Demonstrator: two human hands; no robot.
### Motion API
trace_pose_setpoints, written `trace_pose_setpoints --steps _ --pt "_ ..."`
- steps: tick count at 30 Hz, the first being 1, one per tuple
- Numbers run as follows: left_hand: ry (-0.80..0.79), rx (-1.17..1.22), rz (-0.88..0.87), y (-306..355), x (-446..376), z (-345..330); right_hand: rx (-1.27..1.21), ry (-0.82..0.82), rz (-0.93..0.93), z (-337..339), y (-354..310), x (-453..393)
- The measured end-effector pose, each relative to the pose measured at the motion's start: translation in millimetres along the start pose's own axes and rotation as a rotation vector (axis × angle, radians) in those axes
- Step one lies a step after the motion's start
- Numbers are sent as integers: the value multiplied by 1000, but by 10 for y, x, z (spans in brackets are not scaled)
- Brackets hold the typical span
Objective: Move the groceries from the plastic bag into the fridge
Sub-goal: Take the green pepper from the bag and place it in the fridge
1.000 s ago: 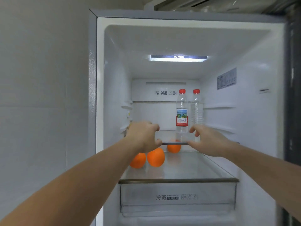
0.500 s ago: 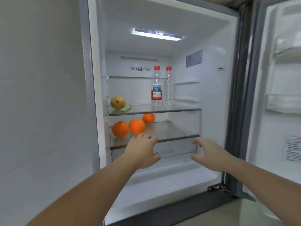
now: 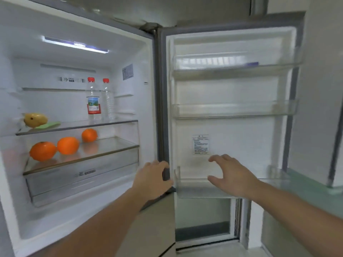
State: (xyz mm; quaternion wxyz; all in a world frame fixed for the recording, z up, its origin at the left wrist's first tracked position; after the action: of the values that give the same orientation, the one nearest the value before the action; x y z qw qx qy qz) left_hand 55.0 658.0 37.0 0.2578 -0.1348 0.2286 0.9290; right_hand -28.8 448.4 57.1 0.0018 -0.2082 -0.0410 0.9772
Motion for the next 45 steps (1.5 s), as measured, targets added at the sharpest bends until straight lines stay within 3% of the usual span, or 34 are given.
trace_pose_setpoints --steps 4,8,12,21,29,37,45 --pt "-66 15 -179 1096 -119 -504 186 -44 -85 153 799 688" --pt "-122 58 -346 2035 -152 -991 65 0 -340 473 1612 1266" --pt "-211 176 -527 2874 -248 -1413 126 20 -573 810 2245 1904" --pt "-406 443 -927 4491 -110 -2258 400 104 -1209 1367 2939 3304" --pt "-571 620 -1208 5507 590 -2372 473 207 -1578 1822 2479 4281" --pt "-689 644 -1443 6138 2021 -2061 476 276 -1724 2289 1465 5544" --pt "-752 644 -1555 6462 3348 -1629 494 285 -1839 2560 782 6649"
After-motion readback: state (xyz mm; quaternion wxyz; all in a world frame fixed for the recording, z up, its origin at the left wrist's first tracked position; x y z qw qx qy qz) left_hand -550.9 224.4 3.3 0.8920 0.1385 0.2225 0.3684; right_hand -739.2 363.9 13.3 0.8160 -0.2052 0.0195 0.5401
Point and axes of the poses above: each hand's wrist, its own x-axis away from the middle knuckle, its own z-axis out of the back of the hand, y = z × x, the point moved 7 cm from there along -x, towards the middle knuckle, and after that the axes turned 8 degrees about x, right-handed, at the moved point
